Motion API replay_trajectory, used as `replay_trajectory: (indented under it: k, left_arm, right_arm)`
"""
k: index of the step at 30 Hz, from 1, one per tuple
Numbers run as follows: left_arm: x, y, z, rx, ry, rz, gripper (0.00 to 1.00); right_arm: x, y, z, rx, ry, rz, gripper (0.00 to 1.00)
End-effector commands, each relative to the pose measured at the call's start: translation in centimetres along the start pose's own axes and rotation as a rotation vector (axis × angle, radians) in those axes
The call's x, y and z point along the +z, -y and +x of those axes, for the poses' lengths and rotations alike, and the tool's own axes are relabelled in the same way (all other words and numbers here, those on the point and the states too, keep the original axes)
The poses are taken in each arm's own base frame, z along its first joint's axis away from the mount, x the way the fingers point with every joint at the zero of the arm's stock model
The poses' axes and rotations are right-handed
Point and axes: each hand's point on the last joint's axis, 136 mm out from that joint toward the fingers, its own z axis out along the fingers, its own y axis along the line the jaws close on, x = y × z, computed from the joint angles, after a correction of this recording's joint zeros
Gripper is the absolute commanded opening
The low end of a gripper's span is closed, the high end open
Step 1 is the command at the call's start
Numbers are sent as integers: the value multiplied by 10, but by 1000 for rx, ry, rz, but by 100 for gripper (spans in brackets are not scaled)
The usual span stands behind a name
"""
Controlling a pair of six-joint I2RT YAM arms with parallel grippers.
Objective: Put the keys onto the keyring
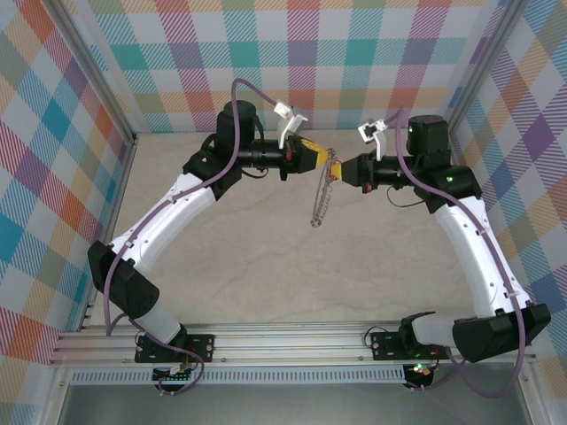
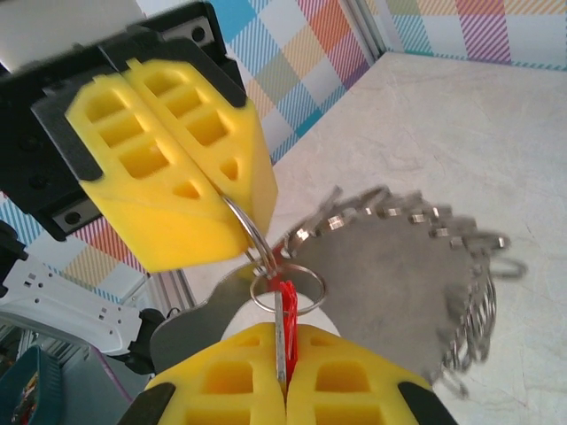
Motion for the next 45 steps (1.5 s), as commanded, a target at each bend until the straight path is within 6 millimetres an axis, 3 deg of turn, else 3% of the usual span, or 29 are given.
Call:
replay_trajectory:
  k: [1, 8, 20, 22, 26, 31, 37, 45]
  left_arm:
    - [-6, 14, -11, 49, 32, 19, 0]
    - [-7, 16, -11, 48, 30, 22, 0]
    - [-6, 8, -6, 33, 21, -10, 0]
    - [-6, 4, -3, 28, 19, -27, 6]
    - [-9, -5, -1, 19, 26, -80, 27]
    - [-23, -19, -1, -5, 55, -150, 38]
    - [-44, -39, 2, -50, 100, -252, 45]
    - [-66, -64, 23, -126, 129, -361, 48]
  right_arm:
    - [-8, -11, -18, -60, 33, -5, 0]
    - [-10, -12, -30, -85, 35, 7, 0]
    - [-8, -5, -27, -74, 25, 32, 0]
    - [-5, 0, -25, -64, 17, 42, 0]
    - [3, 16, -16, -37, -12, 66, 0]
    - [12, 34, -5, -6, -38, 88, 0]
    - [27, 62, 3, 35, -61, 110, 0]
    - [48, 115, 8, 104, -79, 159, 0]
